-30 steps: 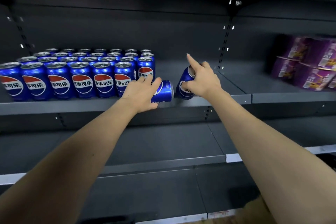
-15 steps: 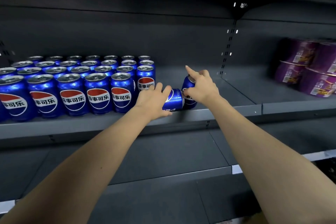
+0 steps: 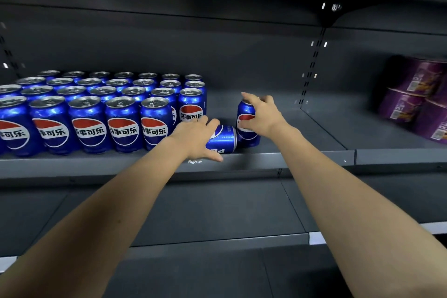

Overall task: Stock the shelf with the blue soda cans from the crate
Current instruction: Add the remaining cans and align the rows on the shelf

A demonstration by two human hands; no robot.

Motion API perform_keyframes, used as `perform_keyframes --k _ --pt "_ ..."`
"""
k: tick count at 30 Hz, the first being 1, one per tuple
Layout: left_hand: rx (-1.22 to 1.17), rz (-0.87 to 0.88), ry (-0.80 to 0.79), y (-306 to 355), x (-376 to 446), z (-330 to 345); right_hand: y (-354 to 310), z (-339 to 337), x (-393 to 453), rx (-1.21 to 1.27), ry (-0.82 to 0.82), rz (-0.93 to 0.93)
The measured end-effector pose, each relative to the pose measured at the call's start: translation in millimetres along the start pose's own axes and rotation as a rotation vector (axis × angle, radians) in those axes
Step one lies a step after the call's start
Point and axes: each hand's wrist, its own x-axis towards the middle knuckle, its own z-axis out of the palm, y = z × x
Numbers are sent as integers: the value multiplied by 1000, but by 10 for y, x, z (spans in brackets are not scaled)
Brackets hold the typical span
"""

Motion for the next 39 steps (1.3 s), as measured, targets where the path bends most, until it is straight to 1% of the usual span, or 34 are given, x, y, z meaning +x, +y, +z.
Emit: perform_keyframes --k 4,6,9,11,13,16,18,20,23,25,28,30,32,34,39 --pt "21 -6 0 11 2 22 28 42 50 -7 25 1" --pt "8 -7 9 19 -5 30 11 70 54 -53 58 -4" --pt "-78 -3 -5 10 -31 17 5 92 36 -172 107 -54" --pt "-125 -6 -20 -36 -51 -10 14 76 32 -271 153 -140" --pt "-144 -33 -51 -97 -64 -42 6 48 37 -324 218 -282" --pt "-113 -77 -106 -166 -48 -39 -90 35 8 -289 250 -535" --pt "-94 -77 -128 -198 -22 -25 -161 92 -50 -267 201 -647" --pt "-90 -61 -151 -209 -6 -54 -198 186 -101 -276 108 -687" --pt "-22 -37 -180 -195 0 -150 -162 262 -147 -212 -16 -635" --pt "76 -7 -125 -179 -3 -245 -128 288 -181 -133 -70 -580" --pt "278 86 -11 -146 0 -386 -94 328 -218 -42 -121 -485" --pt "422 181 65 -150 20 -451 -85 361 -223 12 -124 -426" --pt "552 323 174 -179 41 -478 -83 394 -221 78 -126 -367" --pt "623 465 281 -221 63 -469 -91 435 -230 143 -141 -320" --pt "794 687 364 -202 43 -490 -110 555 -256 213 -226 -229"
